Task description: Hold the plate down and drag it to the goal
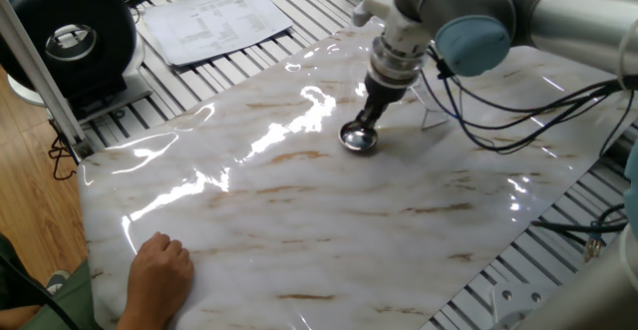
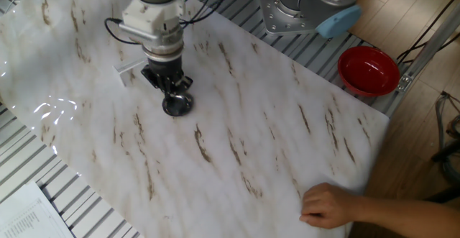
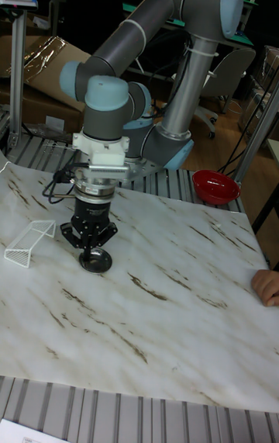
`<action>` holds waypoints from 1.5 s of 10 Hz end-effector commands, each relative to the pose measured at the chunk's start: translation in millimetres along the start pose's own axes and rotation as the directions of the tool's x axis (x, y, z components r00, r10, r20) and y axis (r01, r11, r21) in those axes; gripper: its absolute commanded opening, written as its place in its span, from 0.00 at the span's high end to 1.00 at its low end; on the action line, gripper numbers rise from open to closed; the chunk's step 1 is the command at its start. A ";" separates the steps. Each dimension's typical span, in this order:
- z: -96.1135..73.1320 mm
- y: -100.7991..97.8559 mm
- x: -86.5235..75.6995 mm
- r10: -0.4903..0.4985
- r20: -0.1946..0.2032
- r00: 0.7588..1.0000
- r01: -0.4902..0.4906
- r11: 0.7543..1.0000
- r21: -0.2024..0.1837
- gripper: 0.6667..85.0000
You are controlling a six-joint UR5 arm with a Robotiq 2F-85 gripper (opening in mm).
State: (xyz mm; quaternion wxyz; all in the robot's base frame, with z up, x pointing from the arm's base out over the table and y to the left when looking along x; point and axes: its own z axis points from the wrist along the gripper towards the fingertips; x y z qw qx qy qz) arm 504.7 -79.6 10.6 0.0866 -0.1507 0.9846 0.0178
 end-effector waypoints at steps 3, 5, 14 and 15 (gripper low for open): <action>-9.3 -32.7 14.6 -0.050 0.030 0.998 0.050 0.999 0.005 0.99; -8.8 -43.6 19.7 -0.068 0.042 0.997 0.068 0.998 0.001 0.99; -27.9 20.1 -9.1 0.129 -0.035 0.991 -0.132 0.985 -0.110 0.99; -27.2 32.9 -16.1 0.167 -0.035 0.985 -0.170 0.979 -0.110 0.99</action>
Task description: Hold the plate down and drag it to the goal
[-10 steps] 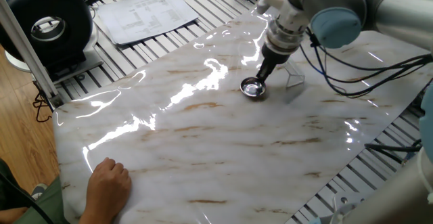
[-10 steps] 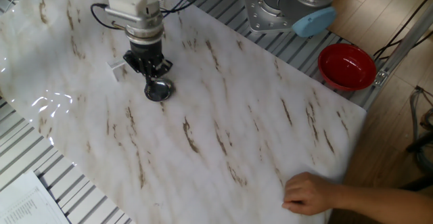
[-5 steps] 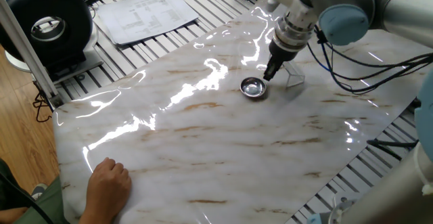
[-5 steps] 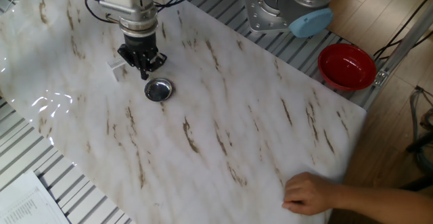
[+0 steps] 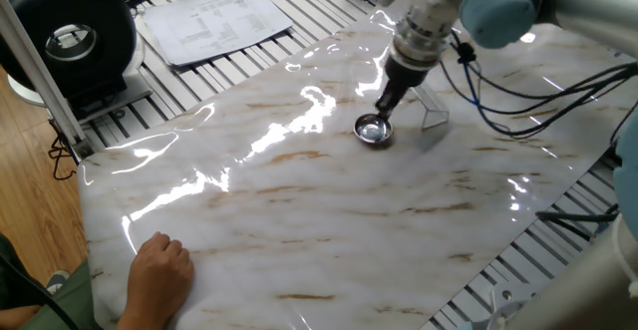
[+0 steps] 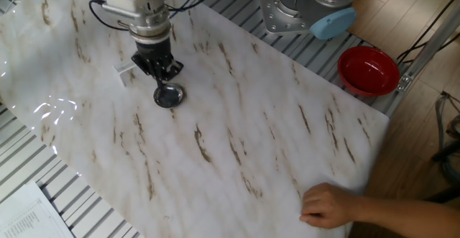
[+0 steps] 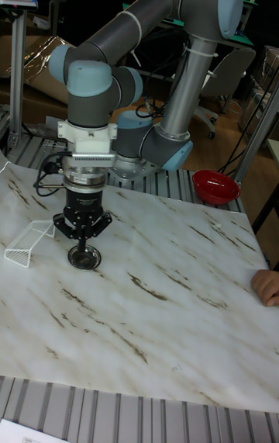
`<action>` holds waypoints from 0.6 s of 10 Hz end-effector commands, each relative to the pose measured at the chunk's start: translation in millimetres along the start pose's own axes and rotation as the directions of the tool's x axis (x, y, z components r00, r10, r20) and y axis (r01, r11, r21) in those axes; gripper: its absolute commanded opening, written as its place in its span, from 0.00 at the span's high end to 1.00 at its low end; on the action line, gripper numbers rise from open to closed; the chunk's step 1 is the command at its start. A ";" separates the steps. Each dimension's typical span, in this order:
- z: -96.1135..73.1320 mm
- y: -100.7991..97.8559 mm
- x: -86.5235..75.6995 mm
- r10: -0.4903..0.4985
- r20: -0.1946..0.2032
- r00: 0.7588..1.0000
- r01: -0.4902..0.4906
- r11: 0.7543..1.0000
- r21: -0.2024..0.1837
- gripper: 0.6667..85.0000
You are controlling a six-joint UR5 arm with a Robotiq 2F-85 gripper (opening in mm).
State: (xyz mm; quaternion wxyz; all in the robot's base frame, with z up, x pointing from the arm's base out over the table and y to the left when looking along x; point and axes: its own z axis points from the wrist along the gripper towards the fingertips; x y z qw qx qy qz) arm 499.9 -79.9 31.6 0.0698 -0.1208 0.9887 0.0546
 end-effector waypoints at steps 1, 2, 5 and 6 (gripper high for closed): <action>-0.1 39.3 -20.1 0.124 0.005 0.992 -0.124 0.992 -0.021 0.99; 4.5 45.0 -24.0 0.134 0.016 0.991 -0.133 0.991 -0.022 0.99; 16.6 54.1 -34.1 0.159 0.028 0.987 -0.158 0.987 -0.027 0.99; 20.3 56.6 -36.9 0.162 0.034 0.986 -0.161 0.987 -0.025 0.99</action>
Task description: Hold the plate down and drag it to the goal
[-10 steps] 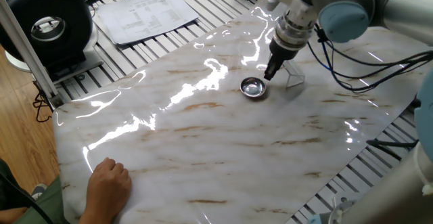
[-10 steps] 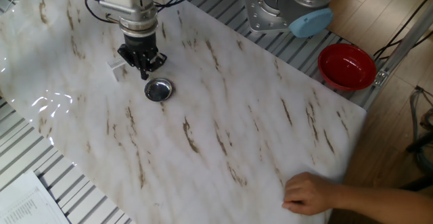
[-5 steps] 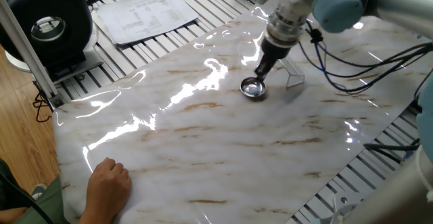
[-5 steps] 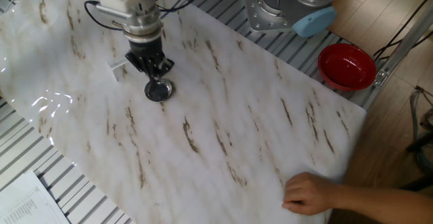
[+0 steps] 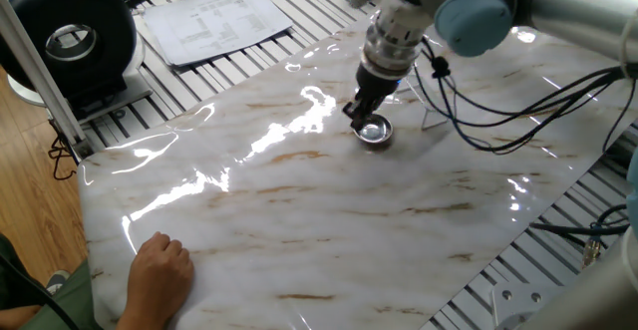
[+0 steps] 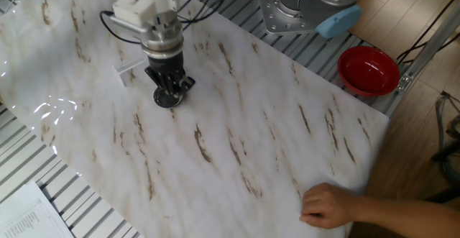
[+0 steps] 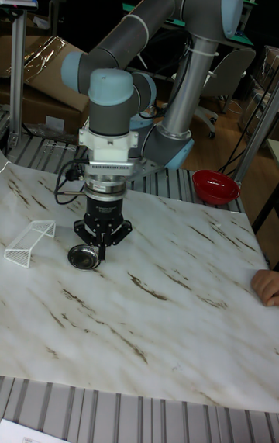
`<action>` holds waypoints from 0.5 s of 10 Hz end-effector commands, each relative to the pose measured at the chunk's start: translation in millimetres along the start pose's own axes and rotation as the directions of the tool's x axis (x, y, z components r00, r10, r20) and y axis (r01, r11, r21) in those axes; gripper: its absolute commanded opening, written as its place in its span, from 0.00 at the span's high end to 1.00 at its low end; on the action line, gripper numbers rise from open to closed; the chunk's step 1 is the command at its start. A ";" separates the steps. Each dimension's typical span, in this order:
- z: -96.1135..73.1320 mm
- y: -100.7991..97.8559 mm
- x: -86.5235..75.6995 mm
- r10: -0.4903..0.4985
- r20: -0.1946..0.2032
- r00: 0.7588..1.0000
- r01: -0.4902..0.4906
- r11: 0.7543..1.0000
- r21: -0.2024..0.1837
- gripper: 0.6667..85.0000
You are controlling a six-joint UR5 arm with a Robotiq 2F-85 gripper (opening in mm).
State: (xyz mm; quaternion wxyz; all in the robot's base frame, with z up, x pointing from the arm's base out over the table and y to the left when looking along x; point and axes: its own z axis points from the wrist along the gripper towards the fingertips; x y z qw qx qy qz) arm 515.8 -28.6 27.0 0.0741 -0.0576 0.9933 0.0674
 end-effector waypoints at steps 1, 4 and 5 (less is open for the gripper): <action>9.6 14.3 -11.5 0.038 0.021 0.999 -0.038 0.999 -0.007 0.99; 17.1 10.5 -14.0 0.029 0.036 0.999 -0.029 1.000 -0.006 0.99; 18.9 8.4 -13.0 0.026 0.039 0.999 -0.026 1.000 -0.006 0.99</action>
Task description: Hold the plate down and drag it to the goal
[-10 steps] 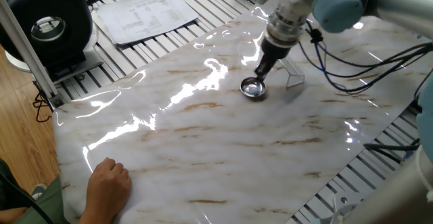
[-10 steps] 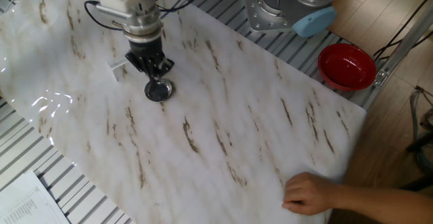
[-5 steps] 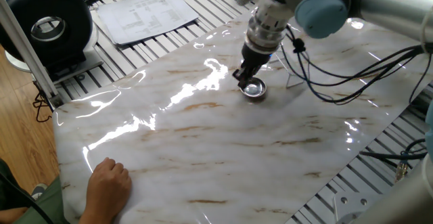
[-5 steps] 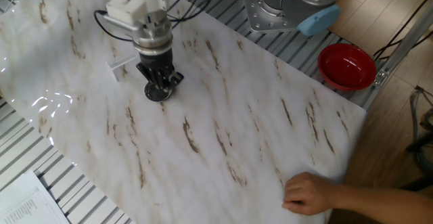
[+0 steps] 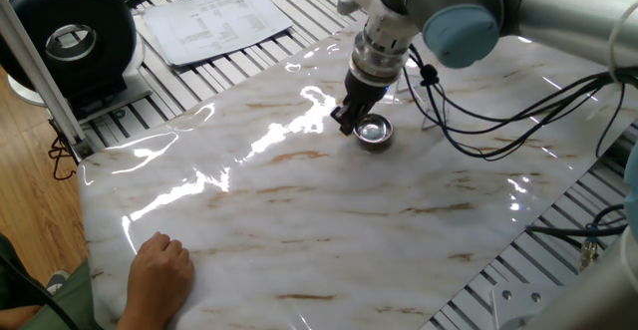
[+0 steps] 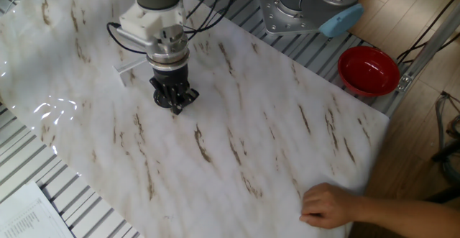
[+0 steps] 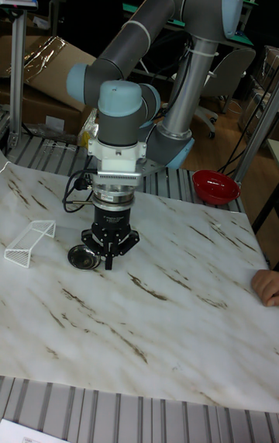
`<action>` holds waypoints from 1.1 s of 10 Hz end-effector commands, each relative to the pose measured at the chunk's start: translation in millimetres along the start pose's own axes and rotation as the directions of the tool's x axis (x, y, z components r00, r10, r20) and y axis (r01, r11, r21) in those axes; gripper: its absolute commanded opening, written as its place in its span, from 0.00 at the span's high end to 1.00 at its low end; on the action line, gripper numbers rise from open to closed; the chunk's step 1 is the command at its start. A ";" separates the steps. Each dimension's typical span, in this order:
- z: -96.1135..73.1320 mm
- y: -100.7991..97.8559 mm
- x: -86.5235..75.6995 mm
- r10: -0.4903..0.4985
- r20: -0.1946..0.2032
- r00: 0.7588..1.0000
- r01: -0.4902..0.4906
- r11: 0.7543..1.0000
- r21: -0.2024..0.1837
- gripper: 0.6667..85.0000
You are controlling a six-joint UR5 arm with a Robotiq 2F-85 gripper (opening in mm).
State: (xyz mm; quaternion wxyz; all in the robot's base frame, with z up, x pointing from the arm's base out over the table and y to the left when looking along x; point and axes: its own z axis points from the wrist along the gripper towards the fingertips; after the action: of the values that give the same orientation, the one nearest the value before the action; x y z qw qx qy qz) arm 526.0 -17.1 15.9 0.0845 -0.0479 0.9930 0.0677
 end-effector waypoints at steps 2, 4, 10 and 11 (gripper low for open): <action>7.1 -6.4 -0.1 -0.003 0.019 1.000 0.003 1.000 0.000 0.99; 7.5 -17.0 3.1 -0.018 0.021 1.000 0.018 0.999 0.027 0.99; -4.6 -42.9 22.0 -0.059 0.003 0.998 0.058 0.997 0.040 0.99; -4.2 -46.5 25.2 -0.067 0.007 0.998 0.066 0.997 0.041 0.99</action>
State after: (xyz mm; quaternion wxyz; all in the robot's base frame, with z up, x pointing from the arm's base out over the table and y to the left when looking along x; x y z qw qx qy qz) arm 512.0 -55.2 7.5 0.0900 -0.0745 0.9923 0.0419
